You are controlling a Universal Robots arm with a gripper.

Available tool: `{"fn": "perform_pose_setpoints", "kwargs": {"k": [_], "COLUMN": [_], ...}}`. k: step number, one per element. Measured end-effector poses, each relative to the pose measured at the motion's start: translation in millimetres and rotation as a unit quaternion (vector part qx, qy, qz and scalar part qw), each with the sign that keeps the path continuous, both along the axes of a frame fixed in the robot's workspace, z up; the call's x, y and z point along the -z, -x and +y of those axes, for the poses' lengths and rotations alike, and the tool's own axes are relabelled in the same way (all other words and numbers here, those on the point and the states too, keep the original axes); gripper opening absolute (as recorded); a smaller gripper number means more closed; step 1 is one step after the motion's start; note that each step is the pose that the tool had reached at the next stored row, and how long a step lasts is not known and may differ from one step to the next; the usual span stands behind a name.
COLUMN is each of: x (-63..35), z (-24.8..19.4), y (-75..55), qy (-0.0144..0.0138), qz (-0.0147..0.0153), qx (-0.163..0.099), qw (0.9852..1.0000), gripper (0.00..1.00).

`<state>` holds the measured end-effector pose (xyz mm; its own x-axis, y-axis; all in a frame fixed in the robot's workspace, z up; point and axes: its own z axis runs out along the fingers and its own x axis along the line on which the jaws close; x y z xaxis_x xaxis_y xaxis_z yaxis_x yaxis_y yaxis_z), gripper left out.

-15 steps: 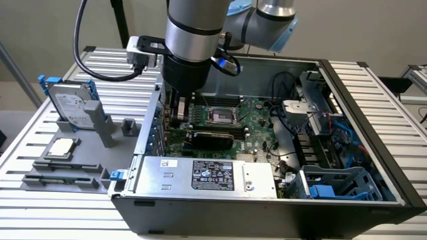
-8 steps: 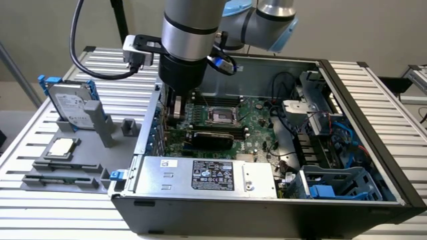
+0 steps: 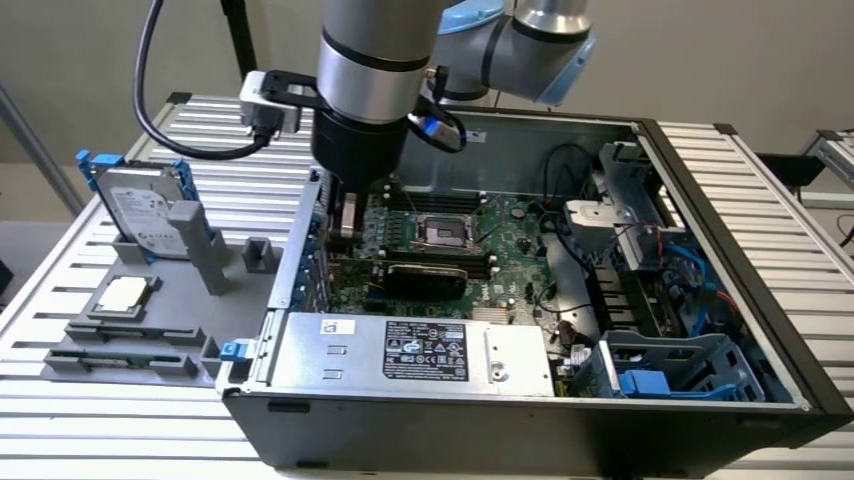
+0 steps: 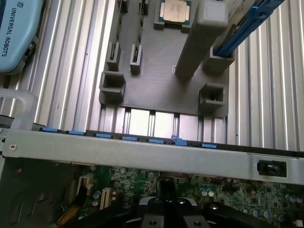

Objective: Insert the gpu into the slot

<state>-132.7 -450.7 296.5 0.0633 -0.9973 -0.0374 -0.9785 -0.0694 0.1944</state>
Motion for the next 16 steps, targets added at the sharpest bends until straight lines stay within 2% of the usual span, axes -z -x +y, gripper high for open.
{"fn": "perform_pose_setpoints", "kwargs": {"k": [3, 6, 16], "x": [0.7, 0.8, 0.8], "z": [0.7, 1.4, 2.9], "y": [0.9, 1.2, 1.3], "qy": [0.0002, 0.0003, 0.0004], "qz": [0.0029, 0.0045, 0.0054], "qx": [0.002, 0.006, 0.026], "qw": [1.0000, 1.0000, 0.9996], "gripper": [0.11, 0.11, 0.11]}}
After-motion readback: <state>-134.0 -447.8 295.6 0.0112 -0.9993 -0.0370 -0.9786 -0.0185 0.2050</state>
